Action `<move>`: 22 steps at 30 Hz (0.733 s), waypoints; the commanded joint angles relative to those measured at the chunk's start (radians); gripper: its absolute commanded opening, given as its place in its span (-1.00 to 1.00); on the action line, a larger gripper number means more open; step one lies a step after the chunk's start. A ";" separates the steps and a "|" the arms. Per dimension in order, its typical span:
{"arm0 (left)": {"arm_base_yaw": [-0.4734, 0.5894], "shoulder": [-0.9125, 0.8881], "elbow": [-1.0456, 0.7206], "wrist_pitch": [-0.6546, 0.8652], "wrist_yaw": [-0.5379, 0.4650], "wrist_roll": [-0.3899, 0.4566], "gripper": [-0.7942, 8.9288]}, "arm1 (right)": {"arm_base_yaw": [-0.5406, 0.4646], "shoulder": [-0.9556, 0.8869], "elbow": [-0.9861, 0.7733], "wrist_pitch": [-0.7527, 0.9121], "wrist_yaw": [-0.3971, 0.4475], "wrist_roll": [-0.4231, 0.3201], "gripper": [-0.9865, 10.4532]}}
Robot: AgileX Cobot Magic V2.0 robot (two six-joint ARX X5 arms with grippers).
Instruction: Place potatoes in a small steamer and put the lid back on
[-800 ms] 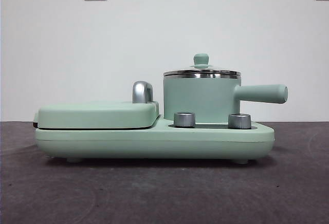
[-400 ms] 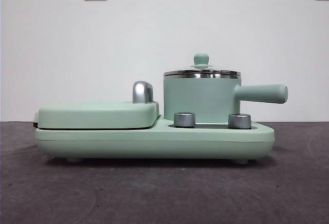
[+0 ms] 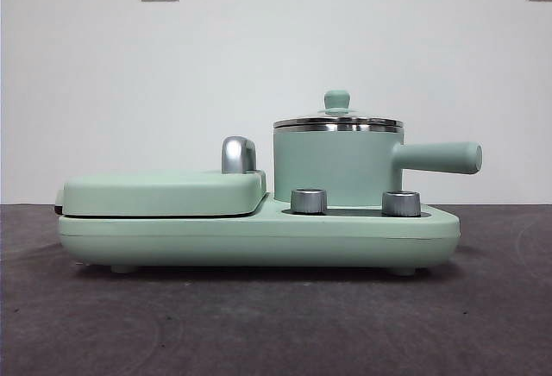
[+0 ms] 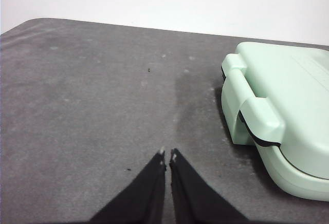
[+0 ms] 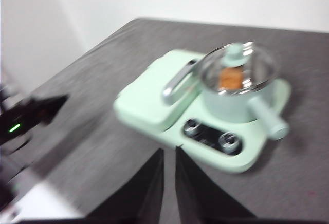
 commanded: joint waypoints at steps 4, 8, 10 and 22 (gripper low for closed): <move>0.001 -0.002 -0.019 -0.005 -0.001 0.003 -0.80 | -0.169 -0.073 -0.262 0.331 0.008 -0.051 -0.77; 0.001 -0.002 -0.019 -0.005 -0.001 0.003 -0.80 | -0.255 -0.120 -0.504 0.635 0.008 -0.058 -0.77; 0.001 -0.002 -0.019 -0.005 -0.001 0.003 -0.80 | -0.289 -0.140 -0.599 0.715 0.008 -0.058 -0.77; 0.001 -0.002 -0.019 -0.005 -0.001 0.003 -0.80 | -0.335 -0.304 -1.007 0.862 0.341 -0.077 -0.77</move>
